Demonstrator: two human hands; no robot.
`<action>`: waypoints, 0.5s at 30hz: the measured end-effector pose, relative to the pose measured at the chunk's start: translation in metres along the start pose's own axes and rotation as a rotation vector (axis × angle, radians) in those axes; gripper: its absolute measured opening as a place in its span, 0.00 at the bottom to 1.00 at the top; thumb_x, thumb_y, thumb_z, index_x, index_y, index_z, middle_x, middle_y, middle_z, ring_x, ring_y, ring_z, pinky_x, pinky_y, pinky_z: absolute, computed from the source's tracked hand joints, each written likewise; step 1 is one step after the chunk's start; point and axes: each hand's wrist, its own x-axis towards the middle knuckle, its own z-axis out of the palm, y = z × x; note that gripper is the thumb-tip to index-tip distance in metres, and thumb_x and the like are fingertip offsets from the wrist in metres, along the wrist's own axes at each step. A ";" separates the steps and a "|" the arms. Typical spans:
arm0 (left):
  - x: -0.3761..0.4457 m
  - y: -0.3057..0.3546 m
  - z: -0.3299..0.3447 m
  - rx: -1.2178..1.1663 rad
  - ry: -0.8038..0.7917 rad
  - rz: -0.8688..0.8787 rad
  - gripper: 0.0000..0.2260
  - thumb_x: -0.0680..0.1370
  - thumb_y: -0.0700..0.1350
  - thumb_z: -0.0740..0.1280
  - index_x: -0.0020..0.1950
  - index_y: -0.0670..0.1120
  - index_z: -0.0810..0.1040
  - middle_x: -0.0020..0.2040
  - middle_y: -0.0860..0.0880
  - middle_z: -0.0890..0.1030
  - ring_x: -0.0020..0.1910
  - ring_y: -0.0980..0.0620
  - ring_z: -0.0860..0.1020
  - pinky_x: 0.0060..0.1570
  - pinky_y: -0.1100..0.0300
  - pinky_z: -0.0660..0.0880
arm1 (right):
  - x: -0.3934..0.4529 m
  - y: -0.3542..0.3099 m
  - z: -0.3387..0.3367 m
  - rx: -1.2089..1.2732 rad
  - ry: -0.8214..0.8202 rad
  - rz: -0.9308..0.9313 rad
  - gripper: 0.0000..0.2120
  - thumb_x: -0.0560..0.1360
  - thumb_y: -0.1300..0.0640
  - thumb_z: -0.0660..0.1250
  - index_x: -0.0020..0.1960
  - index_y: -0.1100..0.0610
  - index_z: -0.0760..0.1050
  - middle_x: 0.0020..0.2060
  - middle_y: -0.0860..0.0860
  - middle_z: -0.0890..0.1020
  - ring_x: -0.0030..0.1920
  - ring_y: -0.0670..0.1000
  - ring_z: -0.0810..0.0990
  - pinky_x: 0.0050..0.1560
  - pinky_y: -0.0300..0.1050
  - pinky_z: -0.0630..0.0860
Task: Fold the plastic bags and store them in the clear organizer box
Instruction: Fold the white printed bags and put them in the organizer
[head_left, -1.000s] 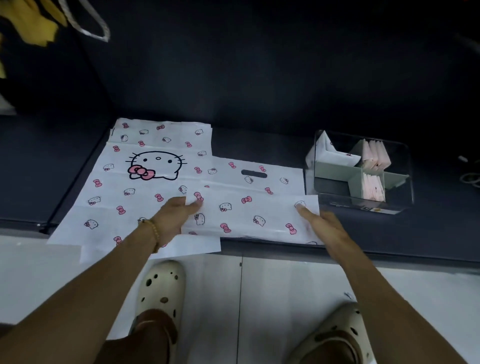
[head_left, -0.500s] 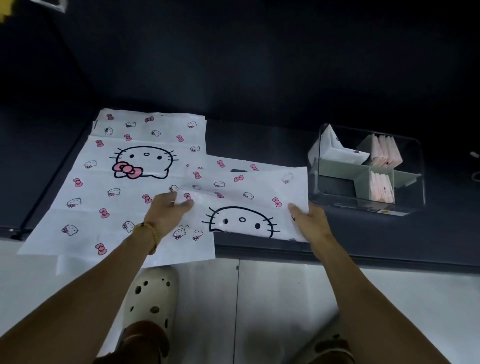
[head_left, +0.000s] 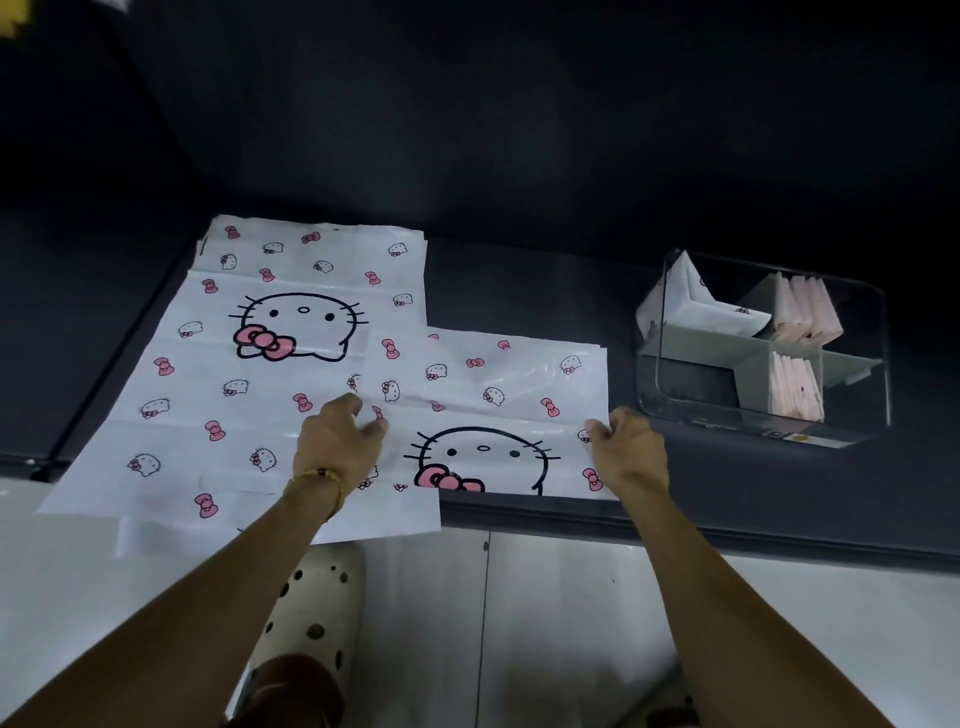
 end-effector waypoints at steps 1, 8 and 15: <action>-0.001 0.002 0.001 0.045 0.040 -0.013 0.16 0.76 0.51 0.66 0.59 0.44 0.73 0.51 0.40 0.80 0.47 0.40 0.78 0.44 0.53 0.74 | 0.002 -0.001 0.001 -0.023 -0.002 0.002 0.13 0.79 0.49 0.60 0.49 0.59 0.72 0.45 0.59 0.80 0.48 0.60 0.79 0.42 0.46 0.71; -0.016 0.007 0.012 0.382 0.285 0.355 0.24 0.71 0.47 0.68 0.66 0.43 0.68 0.62 0.40 0.72 0.61 0.38 0.71 0.49 0.44 0.72 | -0.009 0.004 0.009 -0.199 0.165 -0.214 0.15 0.82 0.48 0.54 0.57 0.58 0.68 0.36 0.59 0.79 0.39 0.62 0.78 0.35 0.48 0.70; -0.016 0.001 0.028 0.725 0.024 0.767 0.25 0.81 0.54 0.47 0.74 0.44 0.64 0.73 0.46 0.66 0.74 0.42 0.60 0.72 0.40 0.54 | -0.014 0.004 0.021 -0.168 0.323 -0.220 0.13 0.82 0.50 0.49 0.56 0.58 0.66 0.31 0.60 0.78 0.30 0.60 0.72 0.32 0.47 0.65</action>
